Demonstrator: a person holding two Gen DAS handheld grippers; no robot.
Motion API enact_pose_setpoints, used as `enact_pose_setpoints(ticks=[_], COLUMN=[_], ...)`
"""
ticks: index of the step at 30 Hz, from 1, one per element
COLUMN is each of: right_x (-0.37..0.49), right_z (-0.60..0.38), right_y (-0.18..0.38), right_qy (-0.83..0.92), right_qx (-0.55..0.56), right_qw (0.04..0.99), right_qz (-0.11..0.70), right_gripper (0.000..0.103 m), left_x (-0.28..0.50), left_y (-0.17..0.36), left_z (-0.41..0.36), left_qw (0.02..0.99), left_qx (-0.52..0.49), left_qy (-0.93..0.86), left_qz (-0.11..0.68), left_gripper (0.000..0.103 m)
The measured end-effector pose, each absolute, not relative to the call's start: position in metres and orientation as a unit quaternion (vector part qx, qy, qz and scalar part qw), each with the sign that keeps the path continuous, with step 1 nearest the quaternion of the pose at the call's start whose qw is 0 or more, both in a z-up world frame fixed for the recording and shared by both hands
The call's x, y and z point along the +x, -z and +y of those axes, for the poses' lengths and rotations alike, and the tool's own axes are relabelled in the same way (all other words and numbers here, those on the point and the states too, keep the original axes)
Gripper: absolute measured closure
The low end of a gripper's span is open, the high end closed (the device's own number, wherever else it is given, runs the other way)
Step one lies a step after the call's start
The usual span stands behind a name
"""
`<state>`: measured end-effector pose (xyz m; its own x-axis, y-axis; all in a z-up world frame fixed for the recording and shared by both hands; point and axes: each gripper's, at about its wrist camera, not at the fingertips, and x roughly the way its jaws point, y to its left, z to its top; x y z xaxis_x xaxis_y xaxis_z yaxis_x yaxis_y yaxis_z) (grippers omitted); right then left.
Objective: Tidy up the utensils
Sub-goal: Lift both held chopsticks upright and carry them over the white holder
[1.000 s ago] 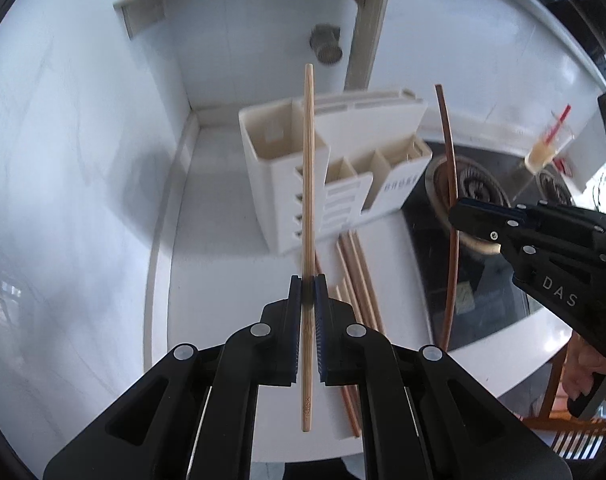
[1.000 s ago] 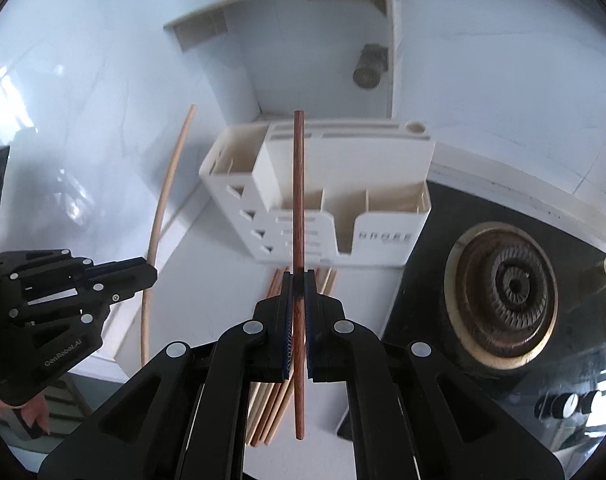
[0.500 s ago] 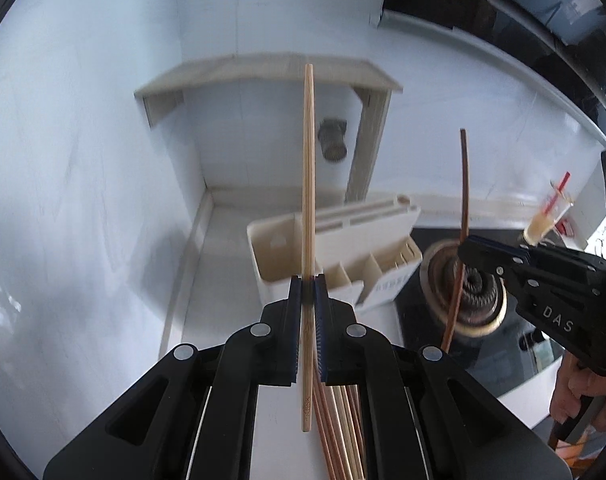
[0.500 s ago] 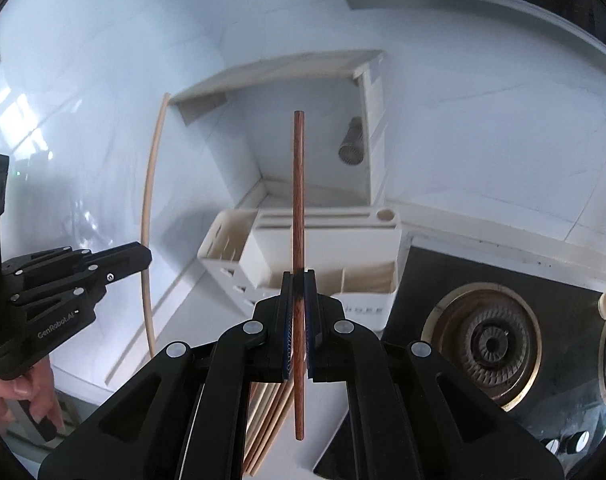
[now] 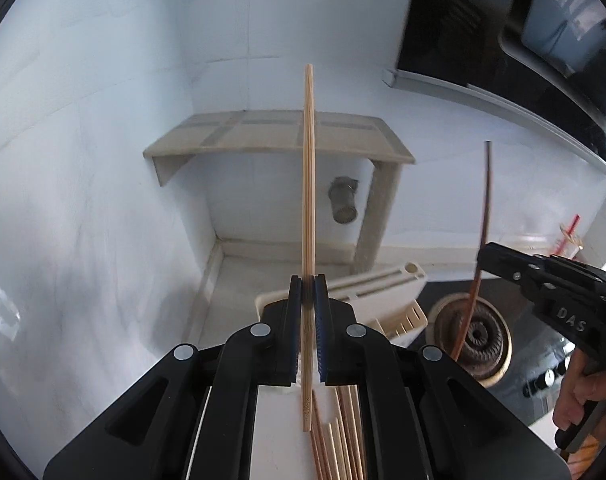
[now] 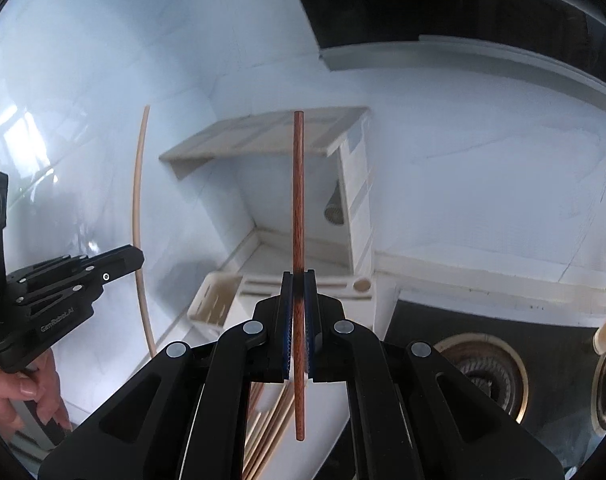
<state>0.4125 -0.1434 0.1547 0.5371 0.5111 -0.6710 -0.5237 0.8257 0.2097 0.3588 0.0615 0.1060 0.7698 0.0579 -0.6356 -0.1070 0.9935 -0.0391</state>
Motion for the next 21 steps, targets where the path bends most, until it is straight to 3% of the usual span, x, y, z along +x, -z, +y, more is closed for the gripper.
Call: enact_pose_setpoints(ticks=[21], right_x=[0.458], right_z=[-0.141], right_y=[-0.155], right_qy=[-0.299], right_qx=[0.007], right_qw=[0.903], right_qz=[0.307], right_gripper=[0.097], left_x=[0.395], left_y=[-0.110], left_z=[0.074], left_qw=[0.956], left_qx=[-0.067], left_qy=[-0.054], left_qz=[0.281], left_gripper=[0.097])
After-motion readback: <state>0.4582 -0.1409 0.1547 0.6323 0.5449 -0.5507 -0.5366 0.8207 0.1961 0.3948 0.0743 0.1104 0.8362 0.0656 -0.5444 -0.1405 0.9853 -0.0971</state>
